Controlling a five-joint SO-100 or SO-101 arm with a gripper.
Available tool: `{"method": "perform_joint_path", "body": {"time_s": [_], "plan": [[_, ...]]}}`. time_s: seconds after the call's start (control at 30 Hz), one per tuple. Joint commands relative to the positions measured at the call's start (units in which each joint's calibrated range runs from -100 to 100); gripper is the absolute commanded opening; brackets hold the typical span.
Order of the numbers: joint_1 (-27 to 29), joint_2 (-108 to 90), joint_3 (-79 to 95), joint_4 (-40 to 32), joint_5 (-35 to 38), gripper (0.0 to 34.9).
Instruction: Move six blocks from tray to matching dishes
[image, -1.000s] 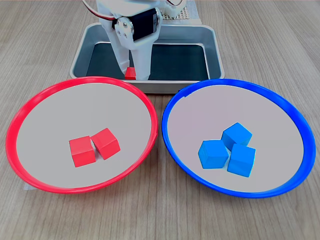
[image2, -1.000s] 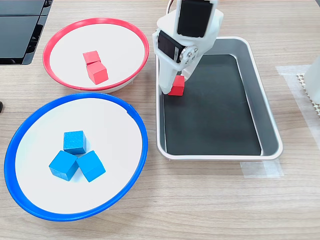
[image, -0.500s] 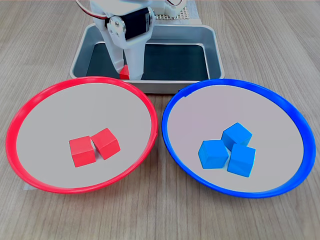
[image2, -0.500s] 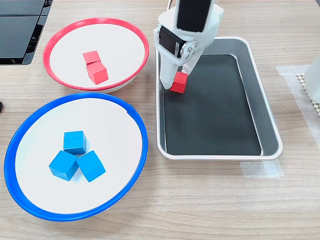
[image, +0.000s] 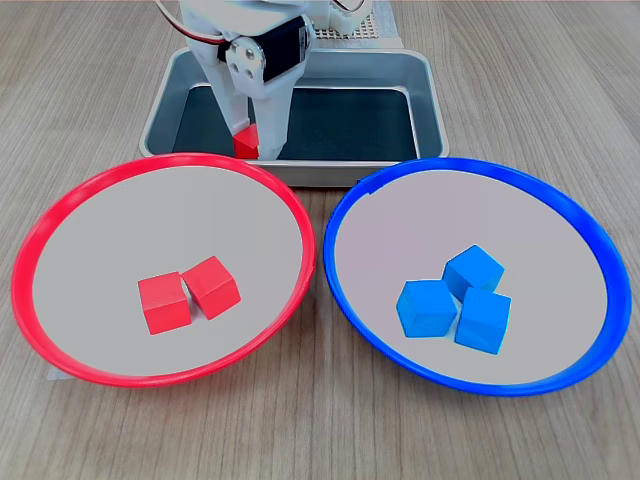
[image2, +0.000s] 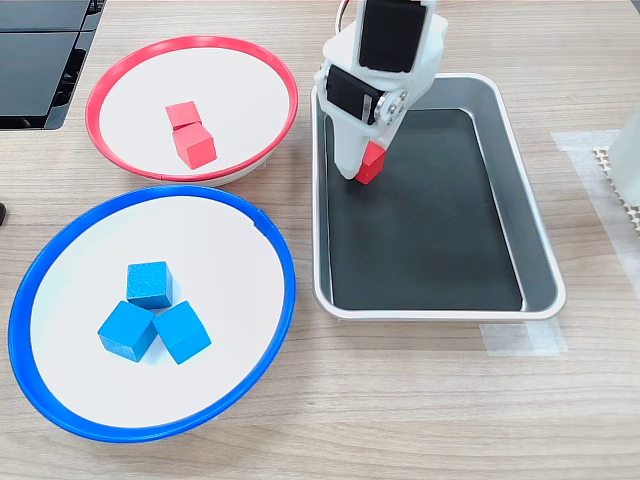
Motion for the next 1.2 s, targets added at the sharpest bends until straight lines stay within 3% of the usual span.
{"method": "perform_joint_path", "body": {"time_s": [0.0, 0.1, 0.17, 0.27, 0.4, 0.43, 0.47, 0.5, 0.57, 0.77, 0.8, 0.87, 0.9, 1.17], "plan": [[-0.4, -2.3, -6.3, 7.2, 1.5, 0.1], [-1.8, -3.3, -18.0, 16.5, -0.6, 0.1], [-3.3, -3.0, -27.0, 17.8, -5.2, 0.1], [-3.4, 0.5, -36.1, 5.5, -13.3, 0.0], [-1.9, 6.1, -34.6, -5.0, -11.6, 0.3], [-1.8, 6.5, -34.4, -5.1, -11.0, 2.2], [-1.5, 6.9, -33.9, -5.2, -10.6, 10.8], [-1.1, 6.9, -33.1, -5.6, -10.5, 15.0], [-0.3, 5.2, -30.4, -6.8, -10.5, 17.8], [0.6, -11.3, -10.1, -16.0, -10.7, 13.8], [0.1, -14.8, -5.8, -18.1, -10.8, 11.3], [-1.6, -22.3, 2.9, -21.3, -11.1, 2.3], [-2.9, -26.7, 7.2, -22.4, -12.1, 0.3], [-10.8, -62.5, 41.0, -32.8, -29.2, 0.1]]}}
